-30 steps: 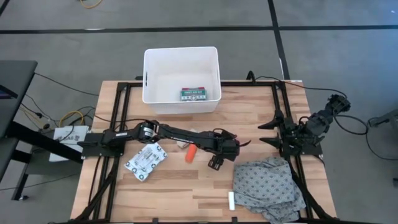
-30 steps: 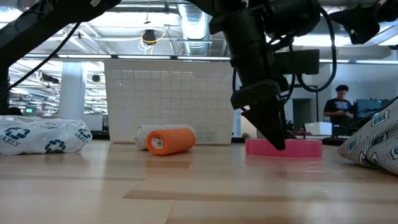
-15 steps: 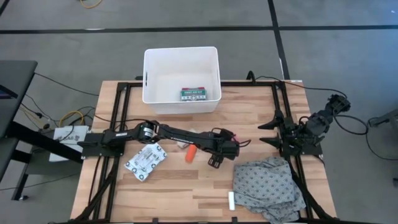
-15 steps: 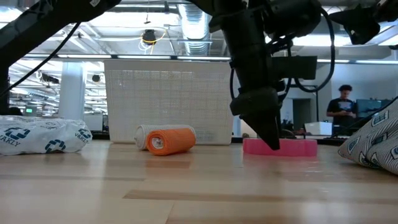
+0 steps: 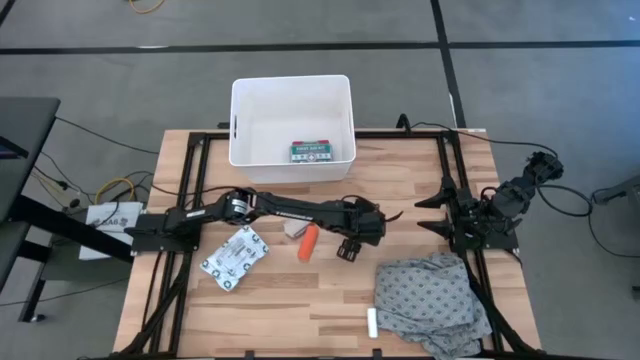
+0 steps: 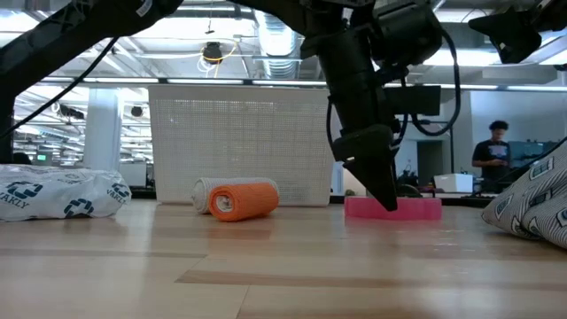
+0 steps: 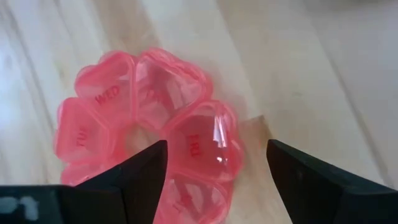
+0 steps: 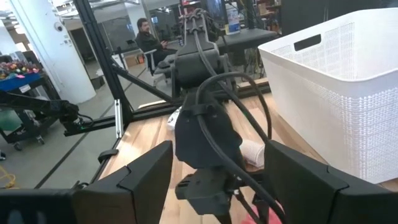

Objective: Pick & place medical supplies in basket/bin
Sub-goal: Put the pink medicine organizer into the white bin

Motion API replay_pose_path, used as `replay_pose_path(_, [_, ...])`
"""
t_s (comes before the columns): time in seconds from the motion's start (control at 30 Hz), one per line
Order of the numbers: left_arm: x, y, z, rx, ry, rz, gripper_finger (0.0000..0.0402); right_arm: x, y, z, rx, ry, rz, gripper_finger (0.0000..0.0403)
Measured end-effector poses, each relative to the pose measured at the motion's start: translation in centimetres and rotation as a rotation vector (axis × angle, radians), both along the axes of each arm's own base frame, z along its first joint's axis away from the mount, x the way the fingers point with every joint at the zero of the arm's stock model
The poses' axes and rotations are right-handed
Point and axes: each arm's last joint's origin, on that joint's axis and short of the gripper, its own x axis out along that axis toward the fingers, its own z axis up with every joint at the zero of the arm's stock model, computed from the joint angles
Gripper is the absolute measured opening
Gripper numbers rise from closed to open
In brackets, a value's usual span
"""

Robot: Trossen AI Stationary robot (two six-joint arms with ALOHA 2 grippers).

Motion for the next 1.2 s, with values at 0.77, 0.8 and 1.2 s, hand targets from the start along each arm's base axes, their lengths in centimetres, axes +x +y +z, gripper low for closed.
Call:
replay_pose_path(0.77, [0.1, 2.3, 0.1, -0.065, -0.004, 0.024, 0.0265, 0.0, 0.0, -0.1, -0.006, 0.007, 0.0, 0.0249])
replay_pose_path(0.8, [0.1, 2.3, 0.1, -0.065, 0.001, 0.024, 0.0265, 0.0, 0.0, -0.1, -0.005, 0.007, 0.0, 0.0249])
replay_pose_path(1.2, [-0.1, 3.1, -0.1, 0.002, 0.019, 0.051, 0.0265, 0.0, 0.0, -0.1, 0.002, 0.007, -0.001, 0.0249])
